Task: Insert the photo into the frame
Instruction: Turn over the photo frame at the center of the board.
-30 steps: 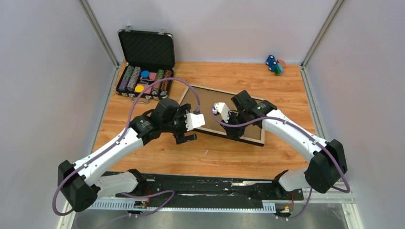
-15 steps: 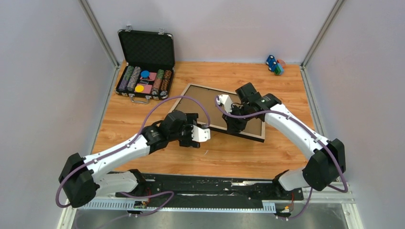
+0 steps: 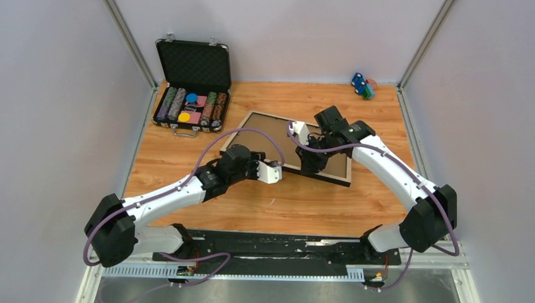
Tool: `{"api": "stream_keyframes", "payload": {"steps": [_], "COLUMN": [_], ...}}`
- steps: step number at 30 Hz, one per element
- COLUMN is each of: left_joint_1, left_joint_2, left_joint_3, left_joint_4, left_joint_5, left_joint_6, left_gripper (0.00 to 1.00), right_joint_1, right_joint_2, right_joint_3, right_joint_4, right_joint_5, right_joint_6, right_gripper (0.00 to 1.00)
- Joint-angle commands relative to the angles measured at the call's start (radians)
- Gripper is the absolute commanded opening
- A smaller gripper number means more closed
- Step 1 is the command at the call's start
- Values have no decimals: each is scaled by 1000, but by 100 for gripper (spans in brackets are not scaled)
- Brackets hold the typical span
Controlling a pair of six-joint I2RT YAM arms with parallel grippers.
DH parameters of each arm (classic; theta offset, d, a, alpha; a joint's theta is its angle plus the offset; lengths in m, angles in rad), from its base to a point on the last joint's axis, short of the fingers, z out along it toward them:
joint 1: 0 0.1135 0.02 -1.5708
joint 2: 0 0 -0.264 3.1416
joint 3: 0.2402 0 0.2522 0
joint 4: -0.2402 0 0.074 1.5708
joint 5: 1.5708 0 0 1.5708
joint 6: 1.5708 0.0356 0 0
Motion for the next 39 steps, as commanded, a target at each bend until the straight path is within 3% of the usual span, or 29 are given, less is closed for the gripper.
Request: {"api": "stream_keyframes", "payload": {"steps": [1,4,6,12,15,26,39], "left_joint_1": [-2,-2,-2,-2,-2,-2,-2], "left_joint_2": [6,20,31,64,70,84,132], "left_joint_3": [48,71,93,168,198,373,554], "left_joint_4": [36,7,-16,-99,-132,-302,-481], "left_joint_5": [-29,-37,-41,-48,-50,-32,8], "left_joint_6": [11,5,-1,-39,-60,-54,-44], "left_gripper": [48,28,20,0,0,0,0], "right_joint_1": [-13,-16,-18,-19,-19,-15,46], "right_joint_2": [-11,-12,-13,-39,-68,-231,-324], "right_joint_3": [70,81,92,138,164,127,24], "right_joint_4": [12,11,12,14,11,7,33], "right_joint_5": [-35,-15,11,99,130,174,294], "right_joint_6": [26,37,50,79,81,-28,-141], "right_gripper": [0,0,6,49,59,74,78]}}
